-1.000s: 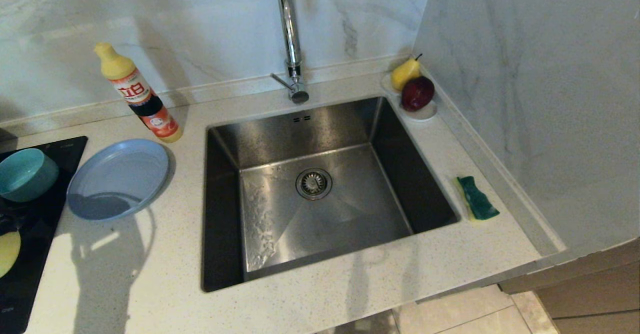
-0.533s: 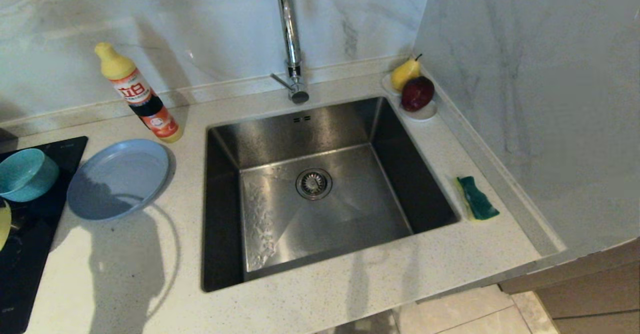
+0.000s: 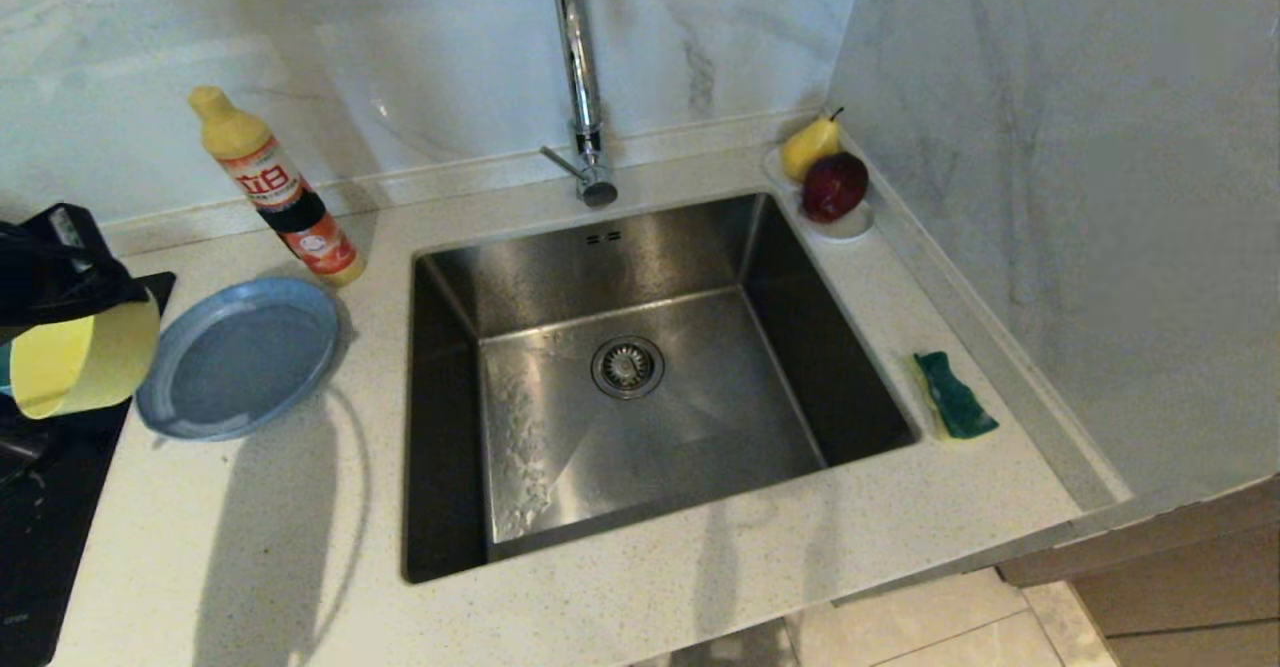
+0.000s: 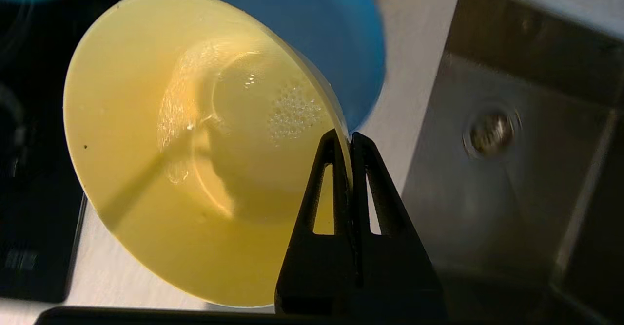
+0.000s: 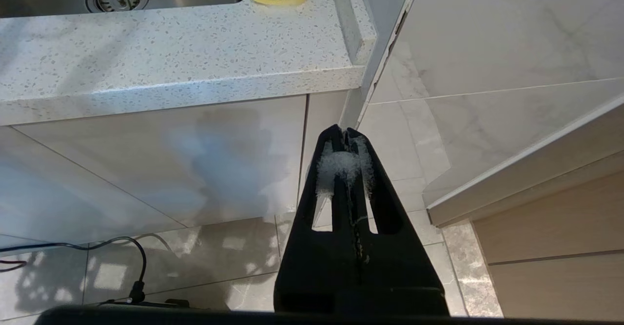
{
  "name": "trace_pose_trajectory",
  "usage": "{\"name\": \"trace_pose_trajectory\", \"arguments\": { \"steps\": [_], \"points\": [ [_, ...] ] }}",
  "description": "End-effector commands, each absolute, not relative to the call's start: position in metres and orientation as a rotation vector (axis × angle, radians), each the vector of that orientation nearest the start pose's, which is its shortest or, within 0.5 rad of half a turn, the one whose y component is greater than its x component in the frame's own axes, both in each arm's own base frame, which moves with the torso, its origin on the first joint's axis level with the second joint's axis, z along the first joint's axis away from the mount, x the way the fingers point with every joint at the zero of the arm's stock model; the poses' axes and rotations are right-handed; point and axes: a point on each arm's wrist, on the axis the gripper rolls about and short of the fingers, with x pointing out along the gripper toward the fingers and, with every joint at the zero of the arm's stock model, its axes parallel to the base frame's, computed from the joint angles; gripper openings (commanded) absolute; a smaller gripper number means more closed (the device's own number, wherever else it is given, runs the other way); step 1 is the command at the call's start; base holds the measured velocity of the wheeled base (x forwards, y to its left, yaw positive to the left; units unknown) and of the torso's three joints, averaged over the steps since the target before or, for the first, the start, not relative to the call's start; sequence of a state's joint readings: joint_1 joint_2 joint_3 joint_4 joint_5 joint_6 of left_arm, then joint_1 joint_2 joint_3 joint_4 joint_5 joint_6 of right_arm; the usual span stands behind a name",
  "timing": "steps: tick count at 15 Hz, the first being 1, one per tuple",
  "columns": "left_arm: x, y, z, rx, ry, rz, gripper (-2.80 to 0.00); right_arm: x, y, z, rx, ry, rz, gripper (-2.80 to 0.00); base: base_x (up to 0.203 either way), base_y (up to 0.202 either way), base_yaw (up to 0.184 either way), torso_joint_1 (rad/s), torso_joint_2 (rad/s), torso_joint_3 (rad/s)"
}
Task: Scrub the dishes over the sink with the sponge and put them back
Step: Place the bowl on the plate
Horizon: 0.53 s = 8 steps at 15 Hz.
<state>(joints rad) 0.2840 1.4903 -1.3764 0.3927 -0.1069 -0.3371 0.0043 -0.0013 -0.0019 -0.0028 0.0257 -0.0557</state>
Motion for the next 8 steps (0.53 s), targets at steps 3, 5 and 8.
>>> {"name": "trace_pose_trajectory", "arguments": {
  "steps": [3,5,8],
  "points": [
    [0.291,0.053,0.277,-0.392,0.492,0.272,-2.80,-0.023,0.000,0.076,-0.057,-0.009,0.030,-2.80,0.000,0.000,0.000,0.000,0.00,0.000],
    [0.313,0.056,0.261,-0.372,0.502,0.313,-2.80,-0.023,0.000,0.076,-0.057,-0.007,0.030,-2.80,0.000,0.000,0.000,0.000,0.00,0.000],
    [0.344,0.055,0.242,-0.336,0.466,0.365,-2.80,-0.023,0.000,0.076,-0.057,-0.007,0.030,-2.80,0.000,0.000,0.000,0.000,0.00,0.000]
  ]
}}
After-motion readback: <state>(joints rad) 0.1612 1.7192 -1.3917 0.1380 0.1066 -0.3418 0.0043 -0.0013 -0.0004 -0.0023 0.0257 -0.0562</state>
